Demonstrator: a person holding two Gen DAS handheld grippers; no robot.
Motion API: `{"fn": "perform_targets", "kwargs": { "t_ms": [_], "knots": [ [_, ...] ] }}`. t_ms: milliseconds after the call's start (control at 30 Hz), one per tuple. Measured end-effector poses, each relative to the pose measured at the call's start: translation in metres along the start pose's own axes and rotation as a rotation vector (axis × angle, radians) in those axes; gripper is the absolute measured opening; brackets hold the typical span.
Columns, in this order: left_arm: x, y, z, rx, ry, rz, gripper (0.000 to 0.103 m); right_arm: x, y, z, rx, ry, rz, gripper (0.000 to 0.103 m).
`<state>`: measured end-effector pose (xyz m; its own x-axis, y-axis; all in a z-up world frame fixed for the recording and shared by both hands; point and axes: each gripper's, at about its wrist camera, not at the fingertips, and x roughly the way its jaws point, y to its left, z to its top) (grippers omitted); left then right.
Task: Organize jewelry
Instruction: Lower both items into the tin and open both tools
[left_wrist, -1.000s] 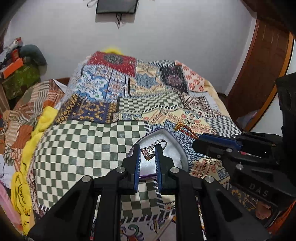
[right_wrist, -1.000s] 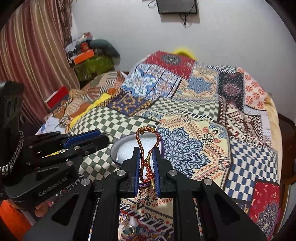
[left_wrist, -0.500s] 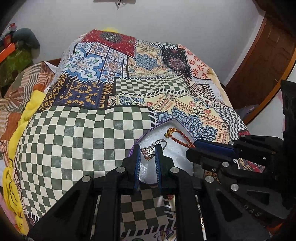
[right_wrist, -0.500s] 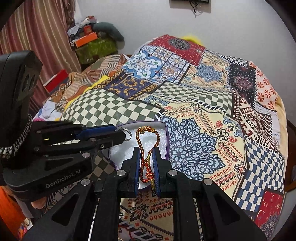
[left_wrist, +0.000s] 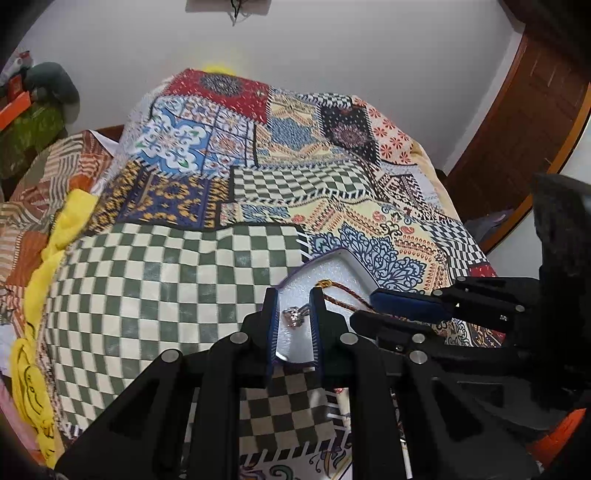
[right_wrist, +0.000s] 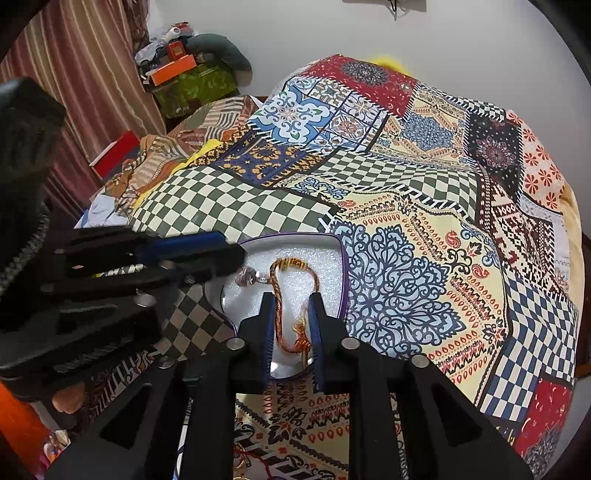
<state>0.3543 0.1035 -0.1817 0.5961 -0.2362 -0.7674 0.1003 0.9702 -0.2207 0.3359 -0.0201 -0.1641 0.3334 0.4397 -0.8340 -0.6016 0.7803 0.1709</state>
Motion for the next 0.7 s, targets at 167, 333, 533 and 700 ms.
{"fn": "perform_targets", "kwargs": {
  "t_ms": [167,333,533,700],
  "knots": [
    [-0.014,0.005,-0.003,-0.013,-0.016,0.035,0.014,-0.010,0.003,-0.002,-0.002,-0.016,-0.029,0.023],
    [-0.034,-0.002,-0.012,0.004,-0.023,0.078,0.015,-0.035,0.009,-0.008,-0.003,-0.050,-0.039,0.024],
    [-0.066,-0.016,-0.028,0.019,-0.065,0.083,0.036,-0.076,0.019,-0.025,-0.002,-0.134,-0.065,0.044],
    [-0.085,-0.033,-0.045,0.051,-0.069,0.088,0.037,-0.105,0.024,-0.041,-0.008,-0.195,-0.108,0.046]
  ]
}}
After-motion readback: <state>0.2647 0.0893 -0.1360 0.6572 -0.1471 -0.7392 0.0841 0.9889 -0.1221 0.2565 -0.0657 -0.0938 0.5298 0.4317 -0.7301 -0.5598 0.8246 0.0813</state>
